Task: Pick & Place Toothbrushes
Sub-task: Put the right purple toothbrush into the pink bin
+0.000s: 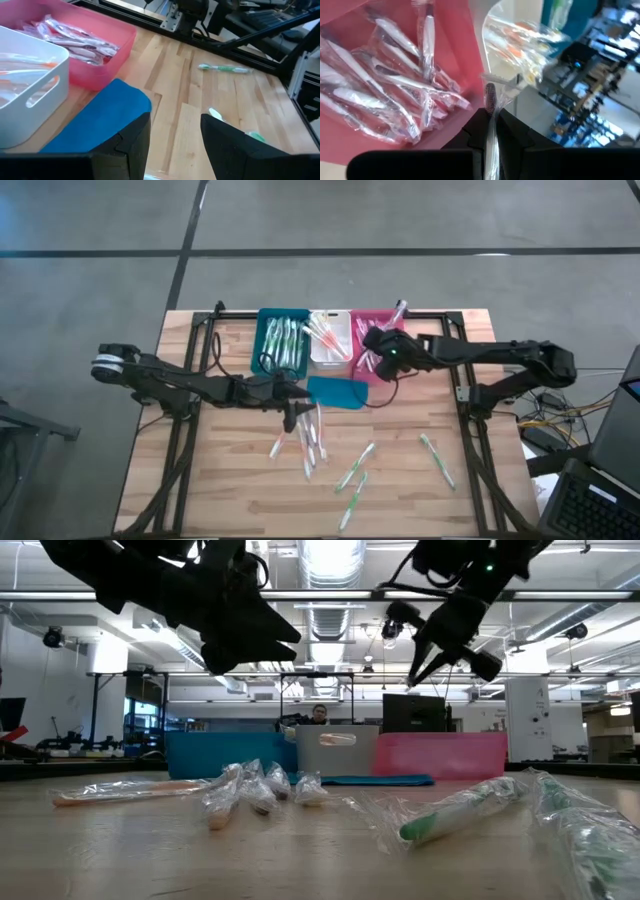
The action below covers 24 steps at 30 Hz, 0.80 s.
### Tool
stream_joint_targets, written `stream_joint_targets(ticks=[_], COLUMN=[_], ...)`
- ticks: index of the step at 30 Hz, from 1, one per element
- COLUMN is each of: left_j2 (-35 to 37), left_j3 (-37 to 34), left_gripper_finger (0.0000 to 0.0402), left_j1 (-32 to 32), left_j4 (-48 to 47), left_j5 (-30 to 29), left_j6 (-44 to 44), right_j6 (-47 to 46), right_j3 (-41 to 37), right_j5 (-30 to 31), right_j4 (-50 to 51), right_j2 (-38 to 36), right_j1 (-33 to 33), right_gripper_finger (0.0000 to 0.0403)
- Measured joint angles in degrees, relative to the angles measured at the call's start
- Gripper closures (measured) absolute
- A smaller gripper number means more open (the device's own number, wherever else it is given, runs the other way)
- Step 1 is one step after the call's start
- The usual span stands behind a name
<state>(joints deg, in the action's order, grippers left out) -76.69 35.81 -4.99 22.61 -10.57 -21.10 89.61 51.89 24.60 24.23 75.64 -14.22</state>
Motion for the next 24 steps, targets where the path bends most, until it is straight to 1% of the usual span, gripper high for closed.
stream_joint_targets(ticks=[6, 8, 14, 19, 24], left_j2=[0.0, 0.0, 0.0, 0.0, 0.0], left_j3=[0.0, 0.0, 0.0, 0.0, 0.0], left_gripper_finger=[0.0223, 0.0223, 0.0223, 0.0223, 0.0223], left_j1=[0.7, 1.4, 4.1, 5.6, 6.1], left_j4=[0.1, 0.2, 2.1, 2.8, 2.8], left_j5=[-1.6, -1.7, -1.7, -1.4, -1.3], left_j6=[0.0, 0.0, -0.2, -0.5, -0.6], right_j6=[1.3, 3.2, 7.8, 8.2, 10.5], right_j3=[5.9, 7.0, 8.9, 10.7, 12.4], right_j5=[-0.8, -0.7, -0.8, -4.9, -5.3], right_j4=[7.8, 9.6, 10.2, 11.7, 12.1], right_j2=[6.9, 8.8, 14.6, 20.2, 23.9], right_j1=[-1.5, -1.7, -1.7, -1.8, -1.8], right_gripper_finger=[0.0380, 0.0380, 0.0380, 0.0380, 0.0380])
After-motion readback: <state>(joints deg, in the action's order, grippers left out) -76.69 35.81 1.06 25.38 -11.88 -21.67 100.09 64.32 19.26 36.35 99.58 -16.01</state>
